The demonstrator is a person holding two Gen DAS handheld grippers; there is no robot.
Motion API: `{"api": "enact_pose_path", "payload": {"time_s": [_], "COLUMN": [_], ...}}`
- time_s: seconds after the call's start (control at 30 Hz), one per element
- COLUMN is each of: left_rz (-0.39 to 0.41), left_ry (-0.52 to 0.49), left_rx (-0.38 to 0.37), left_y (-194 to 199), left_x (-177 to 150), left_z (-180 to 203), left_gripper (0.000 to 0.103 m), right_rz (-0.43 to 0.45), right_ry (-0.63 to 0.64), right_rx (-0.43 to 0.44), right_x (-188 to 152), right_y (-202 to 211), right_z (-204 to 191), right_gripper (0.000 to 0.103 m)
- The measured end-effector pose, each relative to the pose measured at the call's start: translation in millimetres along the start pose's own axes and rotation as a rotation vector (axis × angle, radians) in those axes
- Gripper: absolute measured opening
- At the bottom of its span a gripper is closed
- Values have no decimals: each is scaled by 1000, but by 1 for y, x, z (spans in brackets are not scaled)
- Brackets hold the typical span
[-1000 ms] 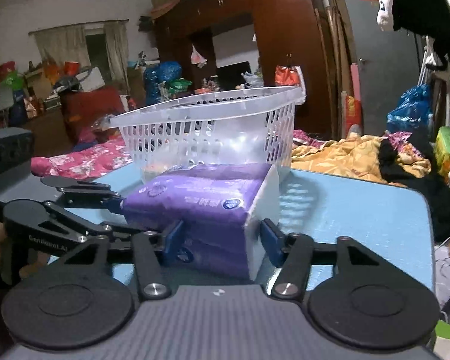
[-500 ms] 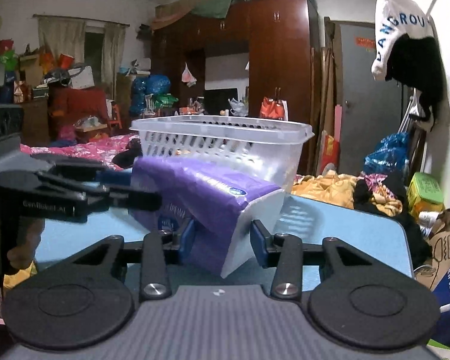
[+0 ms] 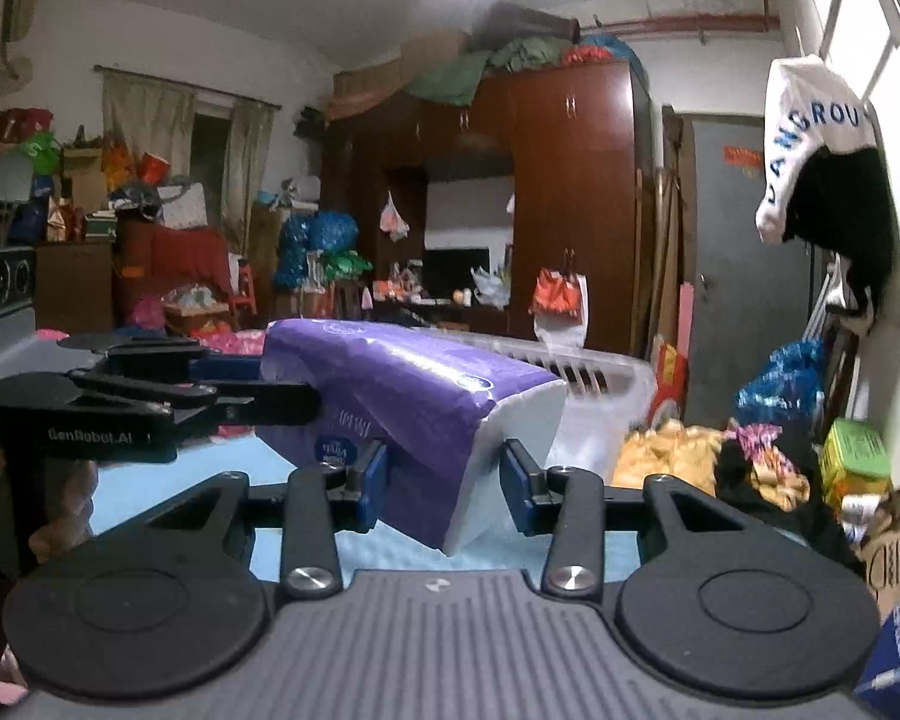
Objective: Organize objects
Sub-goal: 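Lift the tissue pack with both tools and carry it over the basket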
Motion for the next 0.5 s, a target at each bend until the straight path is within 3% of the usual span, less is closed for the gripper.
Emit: {"api": "enact_pose_path", "payload": {"time_s": [0.13, 0.3, 0.5], "left_rz": [34, 19, -31], "left_ry": [-23, -67, -40], "left_rx": [20, 49, 45], "left_y": [0, -21, -58], "left_x": [28, 63, 67], "left_z": [-15, -38, -69], "left_gripper": [47, 47, 46], "right_rz": [33, 63, 51], "right_ry": [29, 58, 22], "right_rx": [7, 19, 19], "right_x": [25, 66, 92], "right_y": [-7, -27, -62], "right_z": [-4, 2, 22], "right_gripper": [44, 44, 44]}}
Point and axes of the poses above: each gripper's, at about its wrist camera, not at the fingertips, and y roughly against the way its jaws point, z to its right, x to its top, the point moved 10 cm from there along -y, roughly the way its jaws point, and after that the axes turned 3 degrees about -x, right-handed, at the moved point
